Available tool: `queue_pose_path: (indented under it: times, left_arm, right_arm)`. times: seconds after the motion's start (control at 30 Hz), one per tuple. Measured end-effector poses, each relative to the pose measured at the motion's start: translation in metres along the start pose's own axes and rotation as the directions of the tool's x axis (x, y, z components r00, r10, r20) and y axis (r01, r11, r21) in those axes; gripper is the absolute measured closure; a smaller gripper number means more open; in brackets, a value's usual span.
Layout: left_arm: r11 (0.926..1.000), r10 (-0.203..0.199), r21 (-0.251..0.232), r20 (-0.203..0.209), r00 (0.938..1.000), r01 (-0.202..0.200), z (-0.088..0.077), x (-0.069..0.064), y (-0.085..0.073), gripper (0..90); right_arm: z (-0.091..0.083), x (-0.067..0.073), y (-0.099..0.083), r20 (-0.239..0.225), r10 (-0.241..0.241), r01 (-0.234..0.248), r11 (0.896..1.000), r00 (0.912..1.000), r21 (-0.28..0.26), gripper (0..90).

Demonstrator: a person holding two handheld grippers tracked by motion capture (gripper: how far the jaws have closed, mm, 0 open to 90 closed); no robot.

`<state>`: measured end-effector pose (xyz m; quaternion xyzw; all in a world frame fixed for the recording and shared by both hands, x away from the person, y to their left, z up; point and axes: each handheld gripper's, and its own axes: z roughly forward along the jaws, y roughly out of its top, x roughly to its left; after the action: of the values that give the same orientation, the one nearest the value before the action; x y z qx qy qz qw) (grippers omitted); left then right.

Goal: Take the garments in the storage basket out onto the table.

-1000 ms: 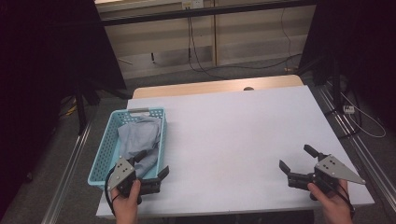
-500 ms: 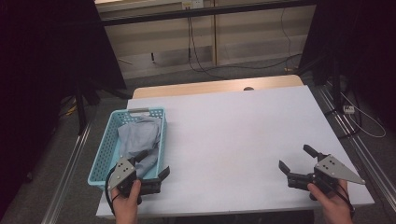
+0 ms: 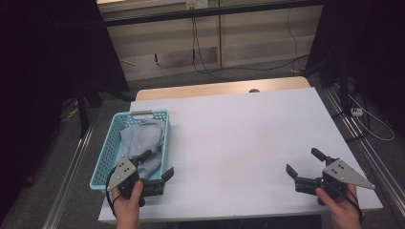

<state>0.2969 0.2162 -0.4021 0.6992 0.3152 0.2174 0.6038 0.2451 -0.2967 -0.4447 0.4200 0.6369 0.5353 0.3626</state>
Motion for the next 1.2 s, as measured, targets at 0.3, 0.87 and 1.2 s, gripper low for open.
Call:
queue_pose_path:
  times: [0.3, 0.87, 1.2]
  left_arm:
    - [0.9999, 0.000, -0.013, -0.001, 1.0000, 0.000, -0.001, 0.004, 0.013, 1.7]
    - [0.9998, -0.017, 0.013, 0.033, 0.9993, 0.016, 0.001, 0.014, 0.034, 1.7]
    - [0.9999, 0.003, 0.015, 0.026, 0.9997, -0.003, 0.003, 0.023, 0.046, 1.6]
  right_arm:
    - [0.000, 0.001, 0.000, -0.005, -0.004, 0.004, 1.000, 1.0000, 0.002, 0.4]
    - [0.001, 0.001, -0.001, -0.017, 0.001, -0.001, 1.000, 0.9999, 0.008, 0.4]
    - [0.001, 0.002, -0.001, -0.024, -0.002, 0.002, 1.000, 0.9997, 0.005, 0.4]
